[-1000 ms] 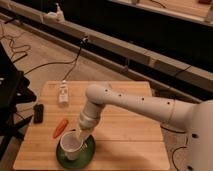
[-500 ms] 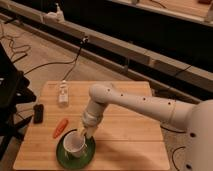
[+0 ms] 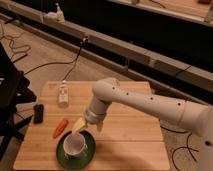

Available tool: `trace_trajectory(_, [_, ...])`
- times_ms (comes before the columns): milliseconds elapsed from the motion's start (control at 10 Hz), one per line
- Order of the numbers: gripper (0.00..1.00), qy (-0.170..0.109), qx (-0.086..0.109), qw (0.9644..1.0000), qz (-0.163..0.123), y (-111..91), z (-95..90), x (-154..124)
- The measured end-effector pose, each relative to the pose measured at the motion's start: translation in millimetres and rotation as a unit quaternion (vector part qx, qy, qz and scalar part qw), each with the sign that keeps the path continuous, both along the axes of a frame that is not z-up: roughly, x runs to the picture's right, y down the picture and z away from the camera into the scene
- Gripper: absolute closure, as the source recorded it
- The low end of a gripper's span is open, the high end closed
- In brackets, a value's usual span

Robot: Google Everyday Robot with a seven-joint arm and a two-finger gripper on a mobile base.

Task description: Place the ceramic cup in the ceramic bowl

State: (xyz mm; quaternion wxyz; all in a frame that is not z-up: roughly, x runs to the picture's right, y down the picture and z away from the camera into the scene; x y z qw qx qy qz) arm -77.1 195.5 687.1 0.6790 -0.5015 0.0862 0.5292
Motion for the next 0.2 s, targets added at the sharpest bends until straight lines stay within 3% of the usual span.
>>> trace_trajectory(200, [0.20,0.000,0.020,0.9995,0.025,-17.9,-10.1,7.8])
